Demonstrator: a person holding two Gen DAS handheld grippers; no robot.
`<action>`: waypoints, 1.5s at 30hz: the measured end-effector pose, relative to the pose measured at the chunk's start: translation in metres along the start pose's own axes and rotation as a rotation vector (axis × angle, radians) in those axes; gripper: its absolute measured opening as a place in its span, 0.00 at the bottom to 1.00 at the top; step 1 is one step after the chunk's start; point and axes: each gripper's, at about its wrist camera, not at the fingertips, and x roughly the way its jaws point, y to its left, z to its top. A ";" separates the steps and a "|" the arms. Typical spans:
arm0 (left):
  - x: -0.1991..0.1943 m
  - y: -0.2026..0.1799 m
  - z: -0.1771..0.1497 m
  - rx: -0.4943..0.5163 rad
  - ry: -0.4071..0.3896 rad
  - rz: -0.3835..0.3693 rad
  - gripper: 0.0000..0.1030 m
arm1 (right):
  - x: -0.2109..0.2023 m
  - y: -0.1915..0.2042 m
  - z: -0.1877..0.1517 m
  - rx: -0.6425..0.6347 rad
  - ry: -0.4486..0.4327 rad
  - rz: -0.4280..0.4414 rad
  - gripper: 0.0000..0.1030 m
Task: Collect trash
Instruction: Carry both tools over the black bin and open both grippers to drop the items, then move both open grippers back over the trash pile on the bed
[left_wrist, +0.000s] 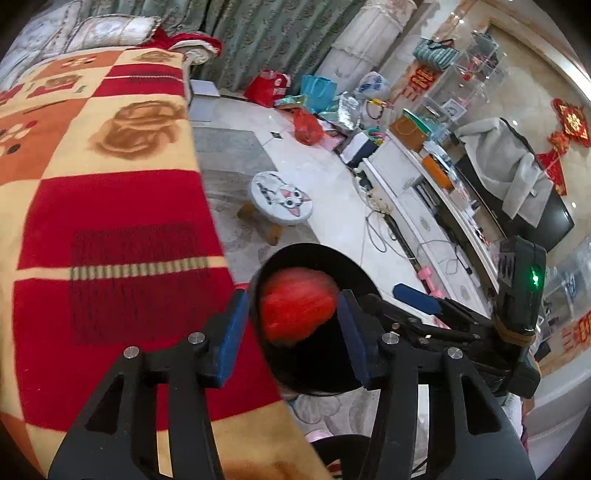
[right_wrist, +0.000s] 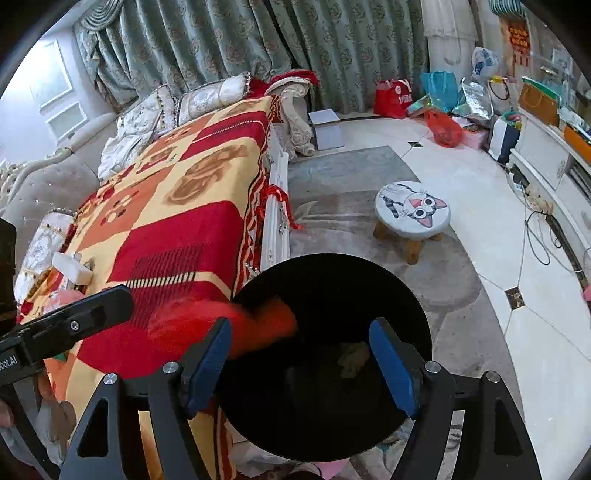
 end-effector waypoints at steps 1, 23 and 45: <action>-0.005 0.005 -0.001 -0.010 -0.001 0.012 0.47 | 0.000 0.003 -0.001 -0.003 -0.004 -0.002 0.72; -0.147 0.091 -0.044 -0.014 -0.211 0.338 0.47 | -0.001 0.152 -0.015 -0.228 -0.035 0.057 0.72; -0.240 0.196 -0.084 -0.128 -0.291 0.577 0.47 | 0.015 0.315 -0.043 -0.438 0.024 0.234 0.72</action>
